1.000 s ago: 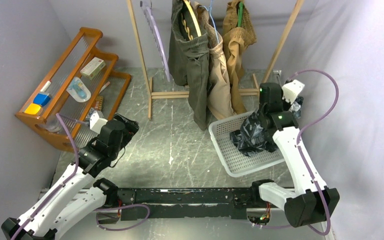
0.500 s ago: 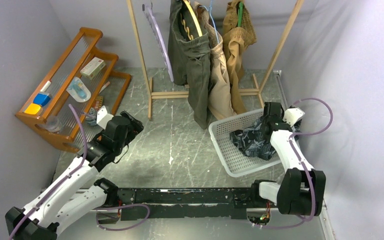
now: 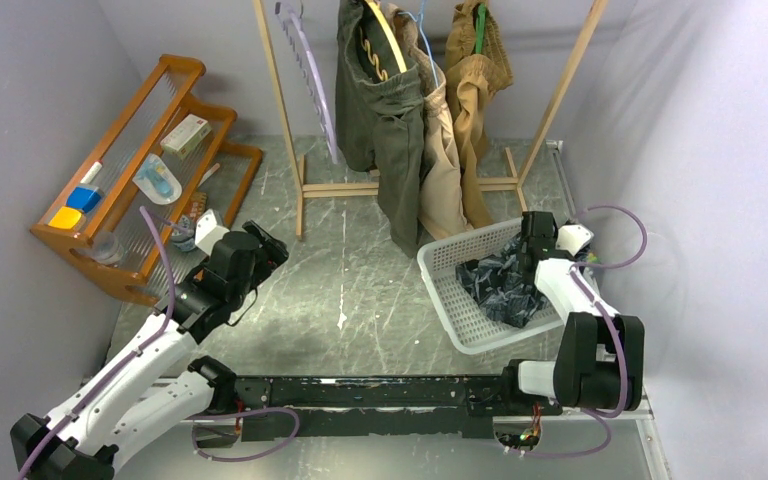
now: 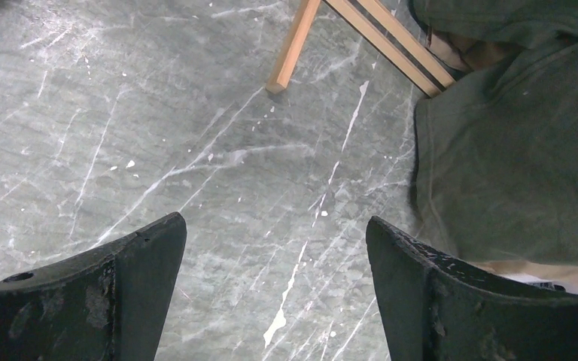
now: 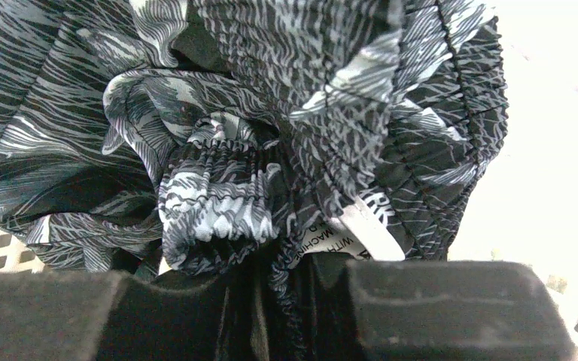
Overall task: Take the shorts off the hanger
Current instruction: Place the shorts in the basket.
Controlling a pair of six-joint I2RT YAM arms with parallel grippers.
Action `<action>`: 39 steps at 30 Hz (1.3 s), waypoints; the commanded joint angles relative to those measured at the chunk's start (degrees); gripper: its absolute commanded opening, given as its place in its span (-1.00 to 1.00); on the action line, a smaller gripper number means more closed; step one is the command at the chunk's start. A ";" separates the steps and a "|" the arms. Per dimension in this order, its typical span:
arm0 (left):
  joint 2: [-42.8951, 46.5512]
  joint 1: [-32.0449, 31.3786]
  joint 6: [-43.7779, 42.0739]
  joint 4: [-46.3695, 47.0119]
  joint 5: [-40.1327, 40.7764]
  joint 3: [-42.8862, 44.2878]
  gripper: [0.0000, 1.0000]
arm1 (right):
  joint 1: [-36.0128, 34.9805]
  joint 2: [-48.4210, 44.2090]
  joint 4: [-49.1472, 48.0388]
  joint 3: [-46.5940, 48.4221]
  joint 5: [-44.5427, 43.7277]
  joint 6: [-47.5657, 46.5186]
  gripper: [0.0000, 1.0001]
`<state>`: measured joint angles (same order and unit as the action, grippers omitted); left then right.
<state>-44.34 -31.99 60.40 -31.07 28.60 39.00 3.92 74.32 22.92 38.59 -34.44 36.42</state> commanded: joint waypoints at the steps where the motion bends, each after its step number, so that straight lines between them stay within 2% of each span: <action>1: 0.50 -0.21 -0.80 2.20 -1.15 1.00 0.86 | -0.52 0.09 -0.04 -0.80 3.47 2.18 -0.51; 4: 0.33 -0.25 -1.66 2.62 -1.25 1.10 0.87 | -1.22 0.01 4.17 2.41 4.16 4.58 -0.47; 7: -0.07 -0.27 -2.73 1.95 -0.94 2.41 0.87 | -1.72 -2.62 6.49 4.58 0.81 5.03 -0.44; 8: -0.19 -0.26 -3.00 1.59 -0.71 2.86 0.87 | -1.80 -3.59 7.40 5.55 -0.35 4.61 -0.32; 9: -0.22 -0.20 -3.32 1.28 -0.47 3.21 0.88 | -1.80 -4.78 8.64 6.84 -1.42 4.53 -0.02; 11: -0.03 -0.23 -3.22 0.53 -0.08 3.55 0.88 | -1.87 -7.35 9.63 8.77 -2.49 2.73 0.37; 14: 0.66 -0.26 -3.15 1.50 -0.65 2.72 0.89 | -1.85 -10.58 11.46 10.95 -4.04 1.95 0.69; 17: 0.92 -0.22 -2.65 2.24 -1.78 1.97 0.89 | -1.90 -12.76 13.89 13.48 -3.98 1.90 0.72; 20: 0.60 -0.25 -2.59 2.20 -2.23 2.09 0.89 | -1.86 -15.09 11.56 14.26 1.70 -1.79 0.73; 23: 0.03 -0.22 -3.15 2.04 -2.23 2.81 0.89 | -1.88 -16.46 11.64 14.38 7.98 -1.51 0.73; 28: -0.40 -0.22 -3.44 1.72 -2.04 3.25 0.90 | -1.95 -19.91 6.36 10.47 23.85 -3.35 0.68; 31: -0.36 -0.27 -4.00 2.38 -2.52 2.82 0.90 | -2.09 -22.04 0.43 8.21 41.19 -5.73 0.63; 33: -0.53 -0.24 -4.39 2.86 -2.79 2.61 0.90 | -2.65 -23.03 -1.51 6.50 48.48 -5.05 0.63; 36: -1.04 -0.26 -5.14 3.29 -3.27 2.87 0.91 | -5.69 -24.38 -1.04 4.26 52.19 -4.80 0.62; 39: -1.68 -0.26 -5.41 3.34 -3.51 3.17 0.94 | -12.36 -25.87 0.50 3.59 51.07 -6.92 0.61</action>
<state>-45.36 -31.99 56.62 -29.76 26.26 40.49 -1.87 50.59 24.23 43.44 9.28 32.34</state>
